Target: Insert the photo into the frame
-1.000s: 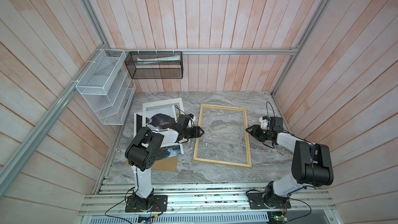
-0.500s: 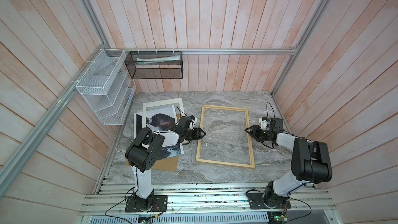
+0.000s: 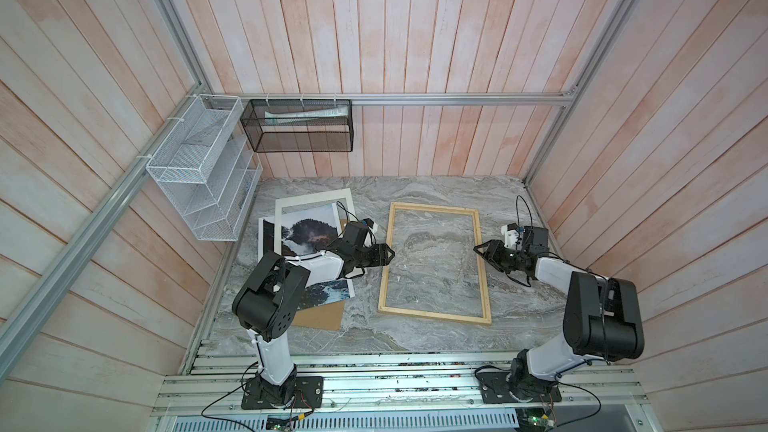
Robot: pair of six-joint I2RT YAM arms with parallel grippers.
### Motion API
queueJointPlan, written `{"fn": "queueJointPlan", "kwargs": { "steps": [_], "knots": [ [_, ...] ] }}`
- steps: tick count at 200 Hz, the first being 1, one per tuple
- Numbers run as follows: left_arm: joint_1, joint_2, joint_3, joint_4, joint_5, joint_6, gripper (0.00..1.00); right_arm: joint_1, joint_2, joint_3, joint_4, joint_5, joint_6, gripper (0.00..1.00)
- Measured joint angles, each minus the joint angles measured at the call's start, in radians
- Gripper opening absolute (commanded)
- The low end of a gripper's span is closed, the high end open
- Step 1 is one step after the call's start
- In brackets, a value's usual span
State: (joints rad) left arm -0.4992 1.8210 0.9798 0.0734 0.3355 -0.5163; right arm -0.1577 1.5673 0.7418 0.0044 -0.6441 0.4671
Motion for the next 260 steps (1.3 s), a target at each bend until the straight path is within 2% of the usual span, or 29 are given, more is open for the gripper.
{"fn": "queueJointPlan", "kwargs": {
  "steps": [74, 120, 167, 260],
  "knots": [
    [0.048, -0.056, 0.010, -0.130, -0.196, -0.011, 0.71, 0.063, -0.008, -0.009, -0.004, 0.031, 0.001, 0.50],
    [0.108, -0.141, -0.034, -0.148, -0.250, -0.026, 0.72, 0.192, -0.008, 0.018, -0.007, 0.054, 0.012, 0.50],
    [0.136, -0.224, -0.147, -0.201, -0.294, -0.047, 0.72, 0.335, 0.025, 0.133, 0.001, 0.069, 0.038, 0.48],
    [0.204, -0.304, -0.260, -0.187, -0.358, -0.065, 0.72, 0.625, 0.282, 0.385, 0.037, 0.091, 0.087, 0.46]
  ]
}}
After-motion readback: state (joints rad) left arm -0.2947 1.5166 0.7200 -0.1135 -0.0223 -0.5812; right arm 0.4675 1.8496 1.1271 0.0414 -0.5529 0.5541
